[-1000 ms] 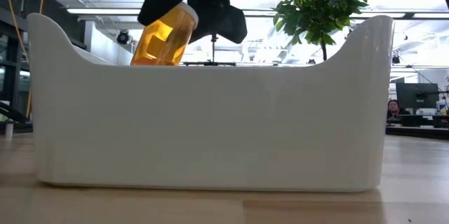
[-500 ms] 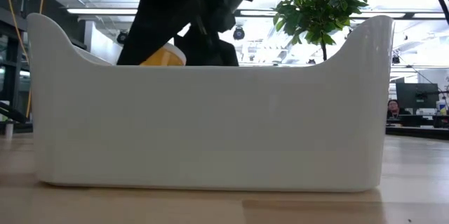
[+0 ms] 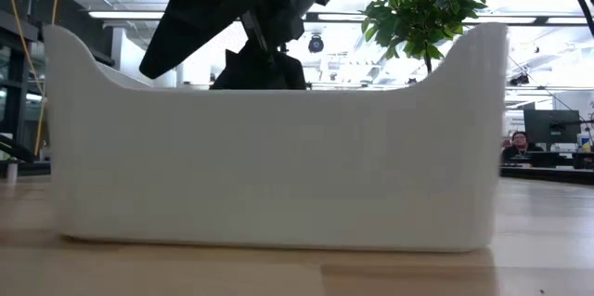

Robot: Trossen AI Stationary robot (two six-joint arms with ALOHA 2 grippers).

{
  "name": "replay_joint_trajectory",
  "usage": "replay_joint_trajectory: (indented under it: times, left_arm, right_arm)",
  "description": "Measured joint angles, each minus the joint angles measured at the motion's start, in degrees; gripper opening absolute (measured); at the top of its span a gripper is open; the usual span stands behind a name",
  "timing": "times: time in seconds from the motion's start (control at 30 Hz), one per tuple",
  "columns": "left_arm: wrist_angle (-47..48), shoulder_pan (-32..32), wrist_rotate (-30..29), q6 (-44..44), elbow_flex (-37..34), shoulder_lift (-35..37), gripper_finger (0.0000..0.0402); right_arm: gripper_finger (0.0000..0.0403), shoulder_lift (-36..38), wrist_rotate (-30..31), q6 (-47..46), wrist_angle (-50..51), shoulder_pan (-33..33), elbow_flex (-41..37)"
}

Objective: Pick and place pill bottles into a basket
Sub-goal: Put the top right orange pill bottle in the white bin, then put the middle white pill bottle in the white bin

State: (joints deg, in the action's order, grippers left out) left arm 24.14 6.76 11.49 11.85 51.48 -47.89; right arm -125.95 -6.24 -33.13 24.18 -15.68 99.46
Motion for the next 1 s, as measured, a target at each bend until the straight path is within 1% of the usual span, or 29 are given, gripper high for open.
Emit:
replay_joint_trajectory:
  times: [0.13,0.3,0.4,0.6,0.73,0.87,1.0]
  left_arm:
    - [0.34,0.00,0.00,0.22,0.00,0.17,0.0216]
    - [2.88,0.00,0.01,0.40,0.00,0.17,0.0216]
    - [4.44,0.00,0.00,0.40,0.00,0.17,0.0216]
    - [6.30,0.00,0.00,0.40,0.00,0.17,0.0216]
    - [6.56,0.00,-0.13,0.17,0.00,0.06,0.0216]
    - [8.80,0.00,-1.89,-1.06,0.00,0.06,0.0216]
    - [12.23,0.00,-5.43,-2.67,0.00,0.06,0.0216]
  right_arm:
    - [0.0292,0.00,-1.16,0.03,-0.17,0.58,0.00]
    - [0.0293,0.00,-2.28,0.64,-0.37,0.74,0.00]
    - [0.0294,0.00,-4.01,0.99,0.20,0.74,0.24]
    - [0.0294,0.00,-5.34,2.98,2.67,0.72,4.19]
    - [0.0294,0.00,-4.88,5.79,7.50,0.73,8.97]
    - [0.0294,0.00,-1.25,10.39,17.23,1.07,14.99]
    - [0.0294,0.00,3.89,13.94,29.02,2.51,21.07]
